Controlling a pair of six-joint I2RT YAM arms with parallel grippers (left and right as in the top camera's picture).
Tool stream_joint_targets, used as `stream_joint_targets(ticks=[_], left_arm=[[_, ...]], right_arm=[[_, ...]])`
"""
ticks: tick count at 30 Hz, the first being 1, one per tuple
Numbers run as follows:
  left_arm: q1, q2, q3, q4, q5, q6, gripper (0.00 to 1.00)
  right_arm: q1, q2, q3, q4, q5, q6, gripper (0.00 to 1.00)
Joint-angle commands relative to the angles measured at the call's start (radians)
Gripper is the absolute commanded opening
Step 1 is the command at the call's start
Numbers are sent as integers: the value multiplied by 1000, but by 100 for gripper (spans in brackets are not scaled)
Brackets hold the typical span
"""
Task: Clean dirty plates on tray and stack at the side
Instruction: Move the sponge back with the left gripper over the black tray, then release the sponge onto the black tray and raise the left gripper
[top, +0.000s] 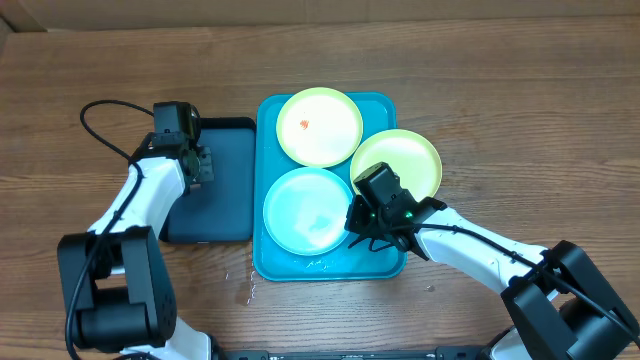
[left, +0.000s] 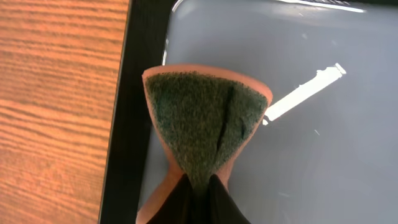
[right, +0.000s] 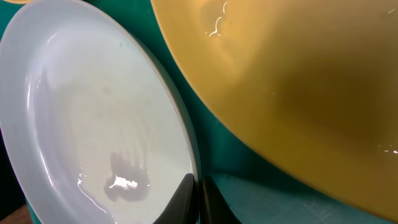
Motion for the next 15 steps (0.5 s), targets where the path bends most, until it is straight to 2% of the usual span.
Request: stream_joint_targets(ticks=[1, 4, 5, 7, 9, 10, 15], left_arm=[[0, 8, 6, 32, -63, 24, 13], [0, 8, 6, 49, -63, 24, 18], [0, 8, 6, 51, -63, 24, 30], [0, 8, 6, 50, -62, 24, 65], [0, 6, 11, 42, -62, 23, 79], [0, 4, 20, 31, -62, 23, 81], [0, -47, 105, -80, -59, -52, 85]], right_arm=[[6, -8, 2, 10, -7, 0, 4], [6, -8, 2, 10, -7, 0, 4], [6, -8, 2, 10, -7, 1, 4], [6, -8, 2, 10, -7, 1, 4], [6, -8, 2, 10, -7, 1, 4], [6, -8, 2, 10, -7, 0, 6], [6, -8, 2, 10, -1, 0, 25]])
